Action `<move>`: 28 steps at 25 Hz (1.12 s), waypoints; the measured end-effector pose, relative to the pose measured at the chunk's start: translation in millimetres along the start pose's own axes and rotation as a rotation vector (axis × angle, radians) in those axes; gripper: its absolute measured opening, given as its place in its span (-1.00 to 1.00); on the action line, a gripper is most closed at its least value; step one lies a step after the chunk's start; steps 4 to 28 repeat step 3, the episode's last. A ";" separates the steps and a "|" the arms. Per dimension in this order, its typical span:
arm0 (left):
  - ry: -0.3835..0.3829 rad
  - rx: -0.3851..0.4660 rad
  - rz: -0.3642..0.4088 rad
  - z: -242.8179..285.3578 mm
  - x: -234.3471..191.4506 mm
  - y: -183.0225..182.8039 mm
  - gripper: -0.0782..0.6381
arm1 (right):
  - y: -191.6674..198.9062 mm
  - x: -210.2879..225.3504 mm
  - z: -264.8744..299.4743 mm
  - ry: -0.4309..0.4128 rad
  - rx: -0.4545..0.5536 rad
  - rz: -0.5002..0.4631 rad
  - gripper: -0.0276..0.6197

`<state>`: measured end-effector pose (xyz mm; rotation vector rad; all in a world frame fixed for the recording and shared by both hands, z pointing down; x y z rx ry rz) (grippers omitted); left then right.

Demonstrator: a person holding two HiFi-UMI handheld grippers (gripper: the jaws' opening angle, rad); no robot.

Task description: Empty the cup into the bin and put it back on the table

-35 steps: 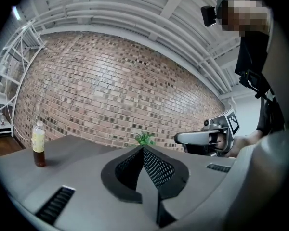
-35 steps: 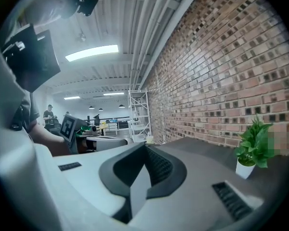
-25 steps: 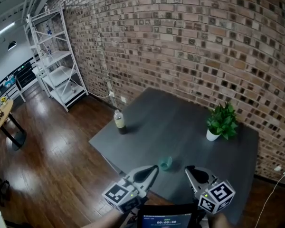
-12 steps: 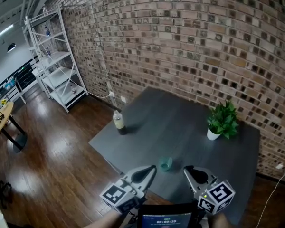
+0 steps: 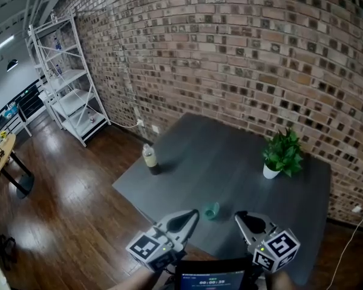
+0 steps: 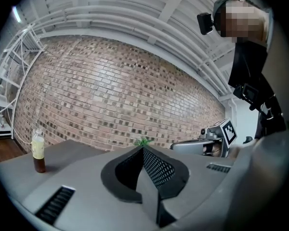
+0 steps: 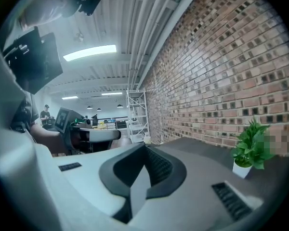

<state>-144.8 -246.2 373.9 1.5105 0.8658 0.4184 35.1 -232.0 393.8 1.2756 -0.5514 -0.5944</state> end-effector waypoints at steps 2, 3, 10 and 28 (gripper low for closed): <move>0.000 0.000 -0.001 0.7 -1.4 0.2 -0.81 | 0.2 -0.7 1.7 -0.004 0.001 0.000 -0.91; 0.001 -0.001 -0.001 1.2 -2.1 0.4 -0.81 | 0.3 -1.0 2.5 -0.006 0.001 0.001 -0.91; 0.001 -0.001 -0.001 1.2 -2.1 0.4 -0.81 | 0.3 -1.0 2.5 -0.006 0.001 0.001 -0.91; 0.001 -0.001 -0.001 1.2 -2.1 0.4 -0.81 | 0.3 -1.0 2.5 -0.006 0.001 0.001 -0.91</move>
Point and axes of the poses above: the fingertips, and each gripper's own axes: z forward along the fingers, x to its right, y out of its underside, the point moved 5 cm from there along -z, backward along the fingers, and after that the axes turned 1 degree about -z, right-handed, at the moved point
